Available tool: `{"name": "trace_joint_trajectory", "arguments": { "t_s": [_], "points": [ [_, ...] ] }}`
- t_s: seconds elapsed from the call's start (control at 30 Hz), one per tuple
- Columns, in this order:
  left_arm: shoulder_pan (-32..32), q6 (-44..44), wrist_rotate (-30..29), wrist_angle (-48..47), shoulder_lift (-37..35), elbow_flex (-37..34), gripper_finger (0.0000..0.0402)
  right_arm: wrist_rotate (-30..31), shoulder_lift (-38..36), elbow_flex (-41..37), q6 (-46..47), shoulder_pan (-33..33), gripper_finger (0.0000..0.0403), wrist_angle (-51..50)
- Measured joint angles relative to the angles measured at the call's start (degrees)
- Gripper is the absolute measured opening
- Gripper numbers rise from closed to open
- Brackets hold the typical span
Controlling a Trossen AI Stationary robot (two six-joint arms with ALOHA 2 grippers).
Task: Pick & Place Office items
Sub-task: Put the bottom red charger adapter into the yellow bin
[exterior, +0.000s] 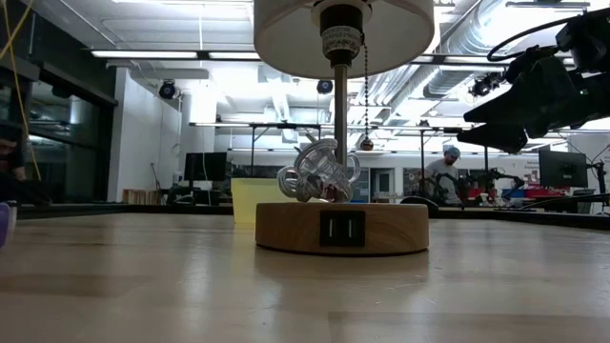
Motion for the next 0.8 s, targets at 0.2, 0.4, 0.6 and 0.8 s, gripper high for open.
{"name": "trace_joint_trajectory", "arguments": {
  "t_s": [0.2, 0.4, 0.6, 0.8],
  "points": [
    [-0.38, -2.20, 0.01, 0.00, 1.61, -0.05, 0.0293, 0.00, 0.02, 0.00, 0.02, 0.02, 0.0326, 0.00],
    [-0.36, -0.73, 0.22, -0.28, 3.92, -0.22, 0.0293, -0.01, 0.02, 0.00, 0.00, 0.02, 0.0326, 0.00],
    [-0.75, -0.73, 0.68, -0.23, 4.38, -0.26, 0.0293, 0.01, -0.01, 0.00, 0.00, 0.02, 0.0327, 0.01],
    [-0.75, -0.64, 0.68, -0.14, 4.38, -0.26, 0.0293, 0.01, 0.01, 0.00, 0.01, 0.00, 0.0327, 0.00]
  ]
}}
